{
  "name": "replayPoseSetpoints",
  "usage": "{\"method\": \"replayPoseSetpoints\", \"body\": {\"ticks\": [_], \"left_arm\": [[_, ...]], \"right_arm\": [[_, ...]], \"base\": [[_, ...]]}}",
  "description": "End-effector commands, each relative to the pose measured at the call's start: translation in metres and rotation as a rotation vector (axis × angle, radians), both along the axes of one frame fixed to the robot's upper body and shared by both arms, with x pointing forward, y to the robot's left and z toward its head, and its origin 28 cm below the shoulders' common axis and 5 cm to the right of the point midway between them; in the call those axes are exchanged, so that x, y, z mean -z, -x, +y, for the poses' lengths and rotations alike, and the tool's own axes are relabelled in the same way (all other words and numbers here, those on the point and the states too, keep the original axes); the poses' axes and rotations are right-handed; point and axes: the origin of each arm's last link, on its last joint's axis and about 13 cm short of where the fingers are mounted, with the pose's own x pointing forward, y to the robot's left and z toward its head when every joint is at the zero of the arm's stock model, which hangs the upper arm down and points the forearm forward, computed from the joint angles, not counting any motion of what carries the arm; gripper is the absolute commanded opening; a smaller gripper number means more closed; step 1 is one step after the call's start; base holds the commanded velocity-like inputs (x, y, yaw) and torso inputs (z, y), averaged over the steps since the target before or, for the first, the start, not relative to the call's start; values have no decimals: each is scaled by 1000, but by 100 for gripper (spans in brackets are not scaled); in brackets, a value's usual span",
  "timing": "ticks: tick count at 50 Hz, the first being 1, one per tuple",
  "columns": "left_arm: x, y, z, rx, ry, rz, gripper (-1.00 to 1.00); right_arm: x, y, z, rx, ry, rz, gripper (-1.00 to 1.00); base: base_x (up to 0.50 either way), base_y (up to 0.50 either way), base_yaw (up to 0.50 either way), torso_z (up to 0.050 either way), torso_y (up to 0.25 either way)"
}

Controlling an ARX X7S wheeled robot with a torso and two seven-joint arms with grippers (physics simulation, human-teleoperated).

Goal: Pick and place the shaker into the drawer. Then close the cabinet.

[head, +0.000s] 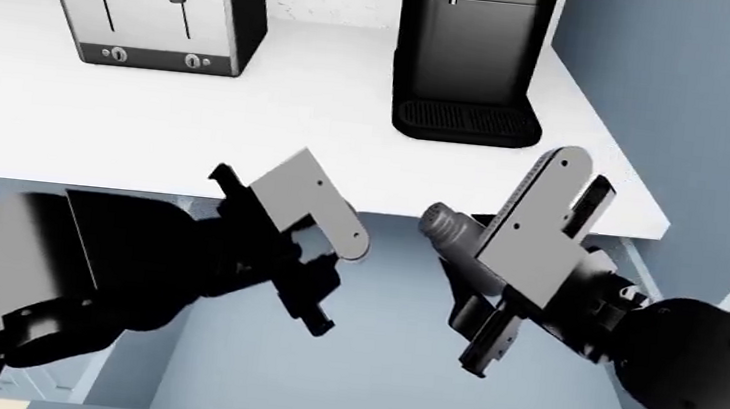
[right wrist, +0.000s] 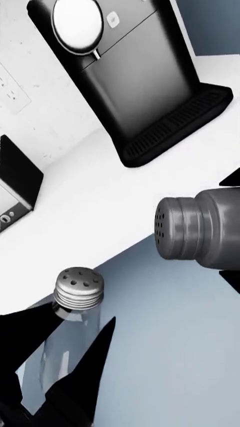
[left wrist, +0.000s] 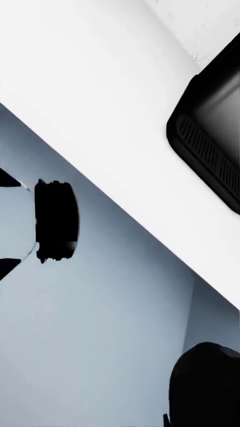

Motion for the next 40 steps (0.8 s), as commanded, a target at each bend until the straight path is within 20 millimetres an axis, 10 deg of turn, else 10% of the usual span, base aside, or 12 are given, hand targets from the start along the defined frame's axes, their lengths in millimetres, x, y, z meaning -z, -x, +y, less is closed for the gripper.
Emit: {"method": "replayPoseSetpoints", "body": {"ticks": [1,40], "left_arm": [[9,-3,-2,2,-5,24,-100],[40,-17,3,38,49,212,-100]], "right_arm": [[6,-7,2,-8,36,11,-100],[38,-23,7,-31,84,142,-100]], "base": [[0,0,0,0,0],[0,0,0,0,0]]}}
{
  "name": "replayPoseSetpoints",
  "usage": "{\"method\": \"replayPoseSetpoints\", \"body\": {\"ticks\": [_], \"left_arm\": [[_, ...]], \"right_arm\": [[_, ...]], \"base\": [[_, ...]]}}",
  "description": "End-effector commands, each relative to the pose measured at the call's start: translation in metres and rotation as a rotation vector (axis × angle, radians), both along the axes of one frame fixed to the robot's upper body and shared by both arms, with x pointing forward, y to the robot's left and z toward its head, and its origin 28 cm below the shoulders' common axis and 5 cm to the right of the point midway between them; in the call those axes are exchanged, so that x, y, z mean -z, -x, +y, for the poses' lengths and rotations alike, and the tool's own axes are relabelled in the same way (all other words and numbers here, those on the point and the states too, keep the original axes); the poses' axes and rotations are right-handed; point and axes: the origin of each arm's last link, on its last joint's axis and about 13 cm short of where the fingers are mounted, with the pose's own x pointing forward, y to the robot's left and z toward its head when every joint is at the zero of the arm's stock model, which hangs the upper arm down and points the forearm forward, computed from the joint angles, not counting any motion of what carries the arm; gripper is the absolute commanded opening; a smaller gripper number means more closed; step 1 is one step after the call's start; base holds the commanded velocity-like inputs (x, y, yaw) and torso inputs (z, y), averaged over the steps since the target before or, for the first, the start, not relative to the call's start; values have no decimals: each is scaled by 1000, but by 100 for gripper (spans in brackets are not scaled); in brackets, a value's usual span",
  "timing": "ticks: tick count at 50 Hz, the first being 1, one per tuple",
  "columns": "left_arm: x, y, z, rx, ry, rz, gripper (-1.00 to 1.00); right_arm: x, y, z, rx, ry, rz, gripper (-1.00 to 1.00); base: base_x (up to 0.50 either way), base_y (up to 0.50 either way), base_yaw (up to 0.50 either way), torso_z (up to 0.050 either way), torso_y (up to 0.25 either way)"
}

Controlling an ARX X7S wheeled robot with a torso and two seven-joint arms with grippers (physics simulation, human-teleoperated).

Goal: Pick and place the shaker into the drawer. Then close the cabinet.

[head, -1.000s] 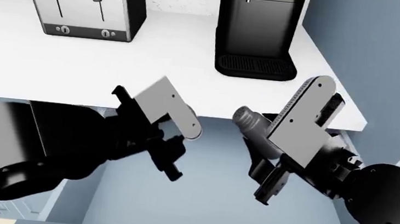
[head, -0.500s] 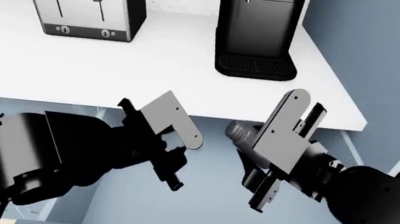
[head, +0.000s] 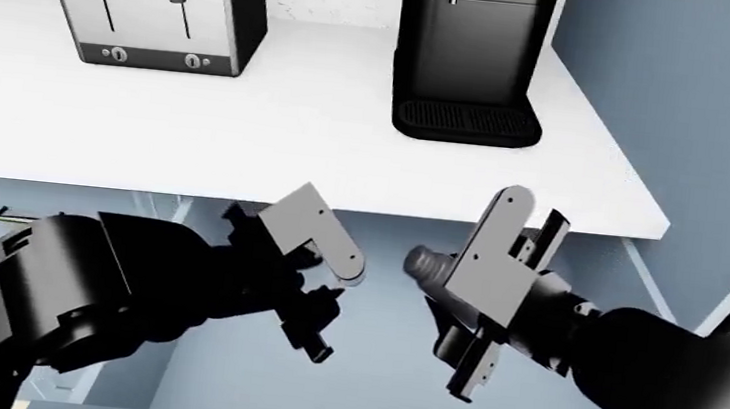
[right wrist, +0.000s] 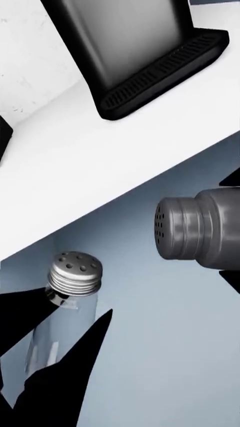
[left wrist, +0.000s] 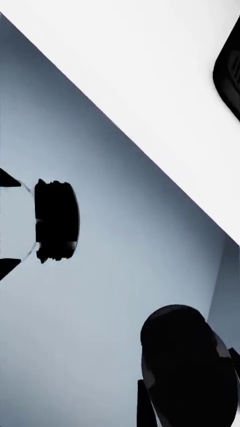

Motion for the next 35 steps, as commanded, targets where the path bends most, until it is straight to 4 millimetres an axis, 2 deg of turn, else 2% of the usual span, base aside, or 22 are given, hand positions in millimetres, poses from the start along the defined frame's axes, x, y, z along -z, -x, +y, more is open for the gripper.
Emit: {"method": "replayPoseSetpoints", "body": {"ticks": [1,11,35], "left_arm": [[9,-7,2,4,25,51,-100],[11,-9,0,11,17,72,-100],[26,-14,1,24,-23,140,-100]], "right_arm": [[8,-9,2,1,13,23,-100],[20,-13,2,4,27,58,-100],[34,-26,-1,37,31,75,-100]], "base": [[0,0,0,0,0],[0,0,0,0,1],[0,0,0,0,0]]}}
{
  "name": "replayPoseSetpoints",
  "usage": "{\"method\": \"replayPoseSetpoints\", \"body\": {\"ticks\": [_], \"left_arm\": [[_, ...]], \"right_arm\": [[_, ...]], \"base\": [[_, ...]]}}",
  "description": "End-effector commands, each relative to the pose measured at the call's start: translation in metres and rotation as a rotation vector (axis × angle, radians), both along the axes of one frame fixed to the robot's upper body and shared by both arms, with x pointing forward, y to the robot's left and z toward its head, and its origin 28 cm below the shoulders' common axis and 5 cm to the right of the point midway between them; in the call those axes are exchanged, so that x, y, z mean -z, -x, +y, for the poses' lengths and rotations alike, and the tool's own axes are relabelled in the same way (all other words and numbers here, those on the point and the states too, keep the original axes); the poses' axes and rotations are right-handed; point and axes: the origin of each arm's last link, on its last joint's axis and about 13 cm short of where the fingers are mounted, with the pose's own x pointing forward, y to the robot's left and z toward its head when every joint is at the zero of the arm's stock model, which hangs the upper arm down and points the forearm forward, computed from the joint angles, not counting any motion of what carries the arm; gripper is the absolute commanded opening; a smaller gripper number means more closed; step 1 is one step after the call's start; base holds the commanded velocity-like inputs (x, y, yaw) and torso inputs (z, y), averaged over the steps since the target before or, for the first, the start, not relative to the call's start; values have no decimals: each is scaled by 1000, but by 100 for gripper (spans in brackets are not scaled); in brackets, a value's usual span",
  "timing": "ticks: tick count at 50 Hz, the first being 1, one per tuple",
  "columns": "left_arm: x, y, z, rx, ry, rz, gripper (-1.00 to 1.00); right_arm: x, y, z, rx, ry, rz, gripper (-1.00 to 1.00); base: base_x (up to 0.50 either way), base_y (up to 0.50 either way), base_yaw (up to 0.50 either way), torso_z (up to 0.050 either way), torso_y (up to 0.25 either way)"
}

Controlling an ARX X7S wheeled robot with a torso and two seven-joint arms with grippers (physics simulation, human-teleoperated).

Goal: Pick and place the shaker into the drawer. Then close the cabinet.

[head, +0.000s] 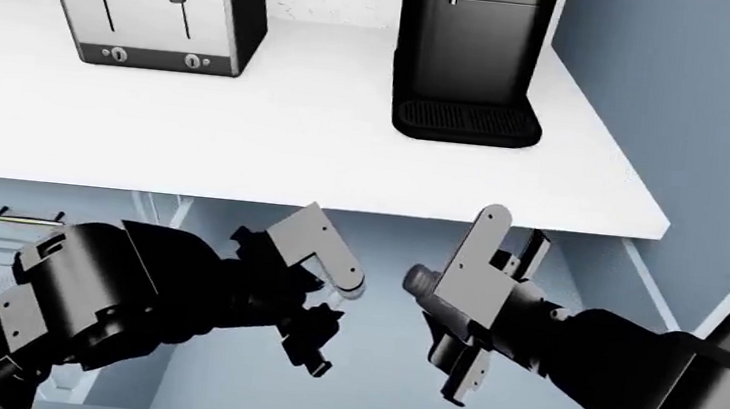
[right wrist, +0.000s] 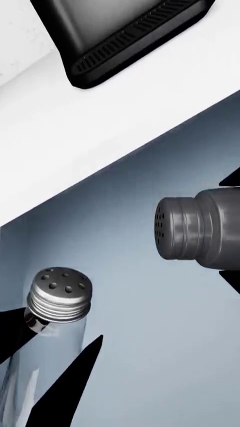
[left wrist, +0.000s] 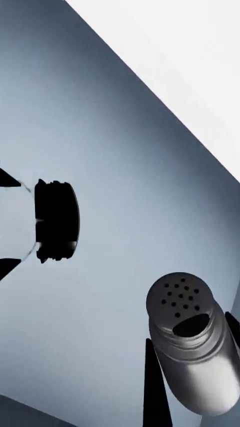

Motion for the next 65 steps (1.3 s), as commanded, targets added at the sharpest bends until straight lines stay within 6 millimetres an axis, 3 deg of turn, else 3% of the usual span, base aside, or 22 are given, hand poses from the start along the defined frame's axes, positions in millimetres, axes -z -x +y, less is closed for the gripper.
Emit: {"method": "replayPoseSetpoints", "body": {"ticks": [1,39,65], "left_arm": [[6,-4,0,-3,-14,26,-100],[26,-14,0,-14,-24,64,-100],[53,-21,2,-34,-11,121,-100]], "right_arm": [[5,-8,-1,14,8,-6,-100],[44,-27,-3,84,2,66,-100],[75,-41,-3,129,-10,113,-100]], "base": [[0,0,0,0,0],[0,0,0,0,0],[0,0,0,0,0]]}}
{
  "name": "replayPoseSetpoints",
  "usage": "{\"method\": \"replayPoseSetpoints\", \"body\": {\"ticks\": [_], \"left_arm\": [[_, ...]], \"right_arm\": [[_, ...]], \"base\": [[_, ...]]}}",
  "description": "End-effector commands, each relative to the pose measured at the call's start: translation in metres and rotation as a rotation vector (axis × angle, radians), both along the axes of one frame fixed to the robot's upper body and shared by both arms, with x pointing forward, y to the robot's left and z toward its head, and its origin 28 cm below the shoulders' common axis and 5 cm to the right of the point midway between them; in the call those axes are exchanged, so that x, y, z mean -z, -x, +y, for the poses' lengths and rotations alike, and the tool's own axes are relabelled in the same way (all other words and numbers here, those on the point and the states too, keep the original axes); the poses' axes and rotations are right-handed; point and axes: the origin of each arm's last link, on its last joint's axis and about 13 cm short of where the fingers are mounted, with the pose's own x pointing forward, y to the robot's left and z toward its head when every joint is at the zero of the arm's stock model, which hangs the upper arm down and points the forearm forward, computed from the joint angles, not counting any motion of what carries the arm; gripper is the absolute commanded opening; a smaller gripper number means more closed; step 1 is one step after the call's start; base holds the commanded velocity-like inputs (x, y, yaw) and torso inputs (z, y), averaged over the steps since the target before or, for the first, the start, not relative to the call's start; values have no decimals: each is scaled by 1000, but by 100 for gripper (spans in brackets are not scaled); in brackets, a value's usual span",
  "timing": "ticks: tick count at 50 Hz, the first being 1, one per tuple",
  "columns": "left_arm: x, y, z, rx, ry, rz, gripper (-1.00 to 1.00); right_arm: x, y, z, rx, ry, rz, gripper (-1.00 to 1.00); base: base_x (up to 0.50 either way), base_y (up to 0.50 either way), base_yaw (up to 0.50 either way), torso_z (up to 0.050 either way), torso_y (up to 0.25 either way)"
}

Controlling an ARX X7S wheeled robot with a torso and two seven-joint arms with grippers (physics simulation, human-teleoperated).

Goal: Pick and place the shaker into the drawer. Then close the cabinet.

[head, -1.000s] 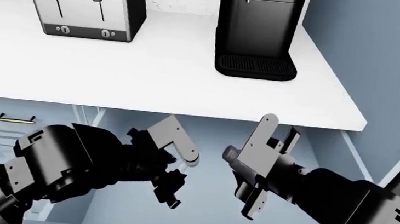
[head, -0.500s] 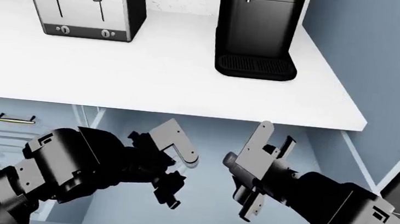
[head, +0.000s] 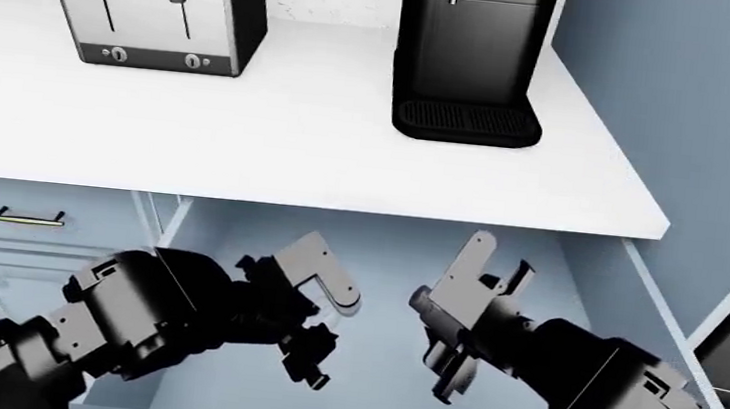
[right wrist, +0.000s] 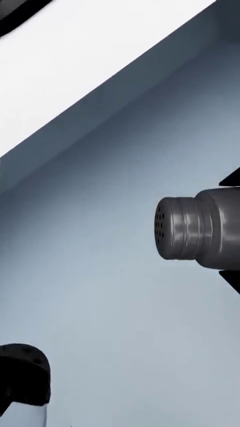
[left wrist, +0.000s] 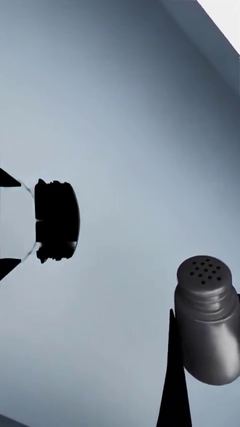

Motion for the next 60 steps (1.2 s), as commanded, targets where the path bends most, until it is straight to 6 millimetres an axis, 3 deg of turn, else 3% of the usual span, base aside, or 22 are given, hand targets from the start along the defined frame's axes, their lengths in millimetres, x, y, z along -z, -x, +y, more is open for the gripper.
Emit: {"method": "replayPoseSetpoints", "body": {"ticks": [1,31,60], "left_arm": [[9,-3,1,-14,6,21,-100],[33,-3,4,-39,4,60,-100],[39,-7,3,-52,-19,68,-100]], "right_arm": [[10,-7,0,14,4,6,-100],[44,-11,-1,64,-3,56,-100],[55,-10,0,71,-6,75,-100]], "base": [[0,0,0,0,0],[0,0,0,0,0],[0,0,0,0,0]]}}
